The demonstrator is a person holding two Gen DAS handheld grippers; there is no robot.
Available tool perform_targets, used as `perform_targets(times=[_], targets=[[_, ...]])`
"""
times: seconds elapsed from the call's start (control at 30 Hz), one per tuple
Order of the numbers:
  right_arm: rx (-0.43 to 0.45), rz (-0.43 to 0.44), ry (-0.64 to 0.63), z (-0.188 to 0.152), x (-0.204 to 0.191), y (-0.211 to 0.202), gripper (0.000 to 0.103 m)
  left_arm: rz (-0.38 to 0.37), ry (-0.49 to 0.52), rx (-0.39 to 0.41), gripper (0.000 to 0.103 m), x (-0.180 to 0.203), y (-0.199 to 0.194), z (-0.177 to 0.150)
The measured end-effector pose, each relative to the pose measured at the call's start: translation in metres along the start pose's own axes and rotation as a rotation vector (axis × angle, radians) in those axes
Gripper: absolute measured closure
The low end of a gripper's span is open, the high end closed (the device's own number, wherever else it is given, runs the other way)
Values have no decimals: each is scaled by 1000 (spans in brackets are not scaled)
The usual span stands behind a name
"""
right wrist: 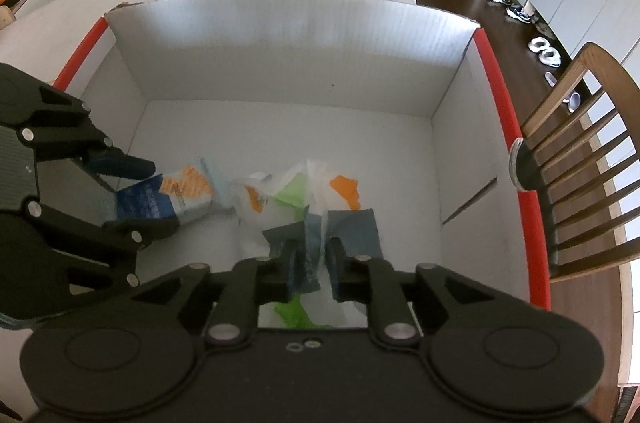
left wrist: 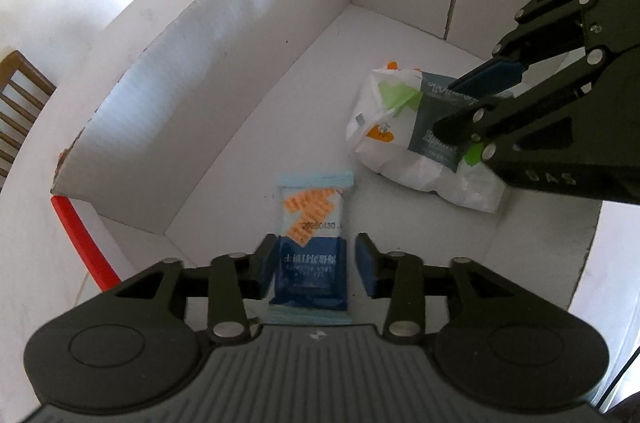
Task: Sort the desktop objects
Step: 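Open both grippers to drop the biscuit pack and white bag in the box, then withdraw both grippers from the box back over the table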
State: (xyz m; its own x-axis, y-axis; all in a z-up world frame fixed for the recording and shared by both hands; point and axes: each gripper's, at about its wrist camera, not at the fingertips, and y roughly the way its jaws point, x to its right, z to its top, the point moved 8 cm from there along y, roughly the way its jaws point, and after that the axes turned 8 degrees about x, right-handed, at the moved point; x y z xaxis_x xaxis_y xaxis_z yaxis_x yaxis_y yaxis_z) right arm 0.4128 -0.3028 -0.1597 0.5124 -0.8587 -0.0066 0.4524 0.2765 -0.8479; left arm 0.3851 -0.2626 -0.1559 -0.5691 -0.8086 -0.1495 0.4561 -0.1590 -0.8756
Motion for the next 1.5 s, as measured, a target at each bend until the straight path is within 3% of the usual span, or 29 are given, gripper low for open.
perform_targets(times=[0.1, 0.6, 0.67, 0.77, 0.97, 1.07, 1.13, 1.5], targets=[[6, 7, 16, 0, 3, -4, 70, -21, 3, 20, 47, 2, -5, -1], [63, 13, 56, 11, 9, -36, 70, -3, -51, 88, 47, -5, -49, 1], [64, 18, 62, 12, 9, -40, 68, -8, -63, 99, 47, -5, -52, 2], [80, 33, 72, 14, 8, -49, 55, -12, -70, 120, 47, -5, -60, 2], [110, 34, 80, 18, 3, -62, 55, -13, -97, 157, 47, -5, -74, 2], [129, 38, 86, 19, 0, -70, 50, -23, -116, 188, 47, -7, -88, 2], [148, 37, 90, 20, 0, -77, 45, -21, -121, 208, 38, -8, -94, 2], [244, 42, 131, 24, -11, -113, 25, -38, -150, 272, 26, -12, -126, -13]])
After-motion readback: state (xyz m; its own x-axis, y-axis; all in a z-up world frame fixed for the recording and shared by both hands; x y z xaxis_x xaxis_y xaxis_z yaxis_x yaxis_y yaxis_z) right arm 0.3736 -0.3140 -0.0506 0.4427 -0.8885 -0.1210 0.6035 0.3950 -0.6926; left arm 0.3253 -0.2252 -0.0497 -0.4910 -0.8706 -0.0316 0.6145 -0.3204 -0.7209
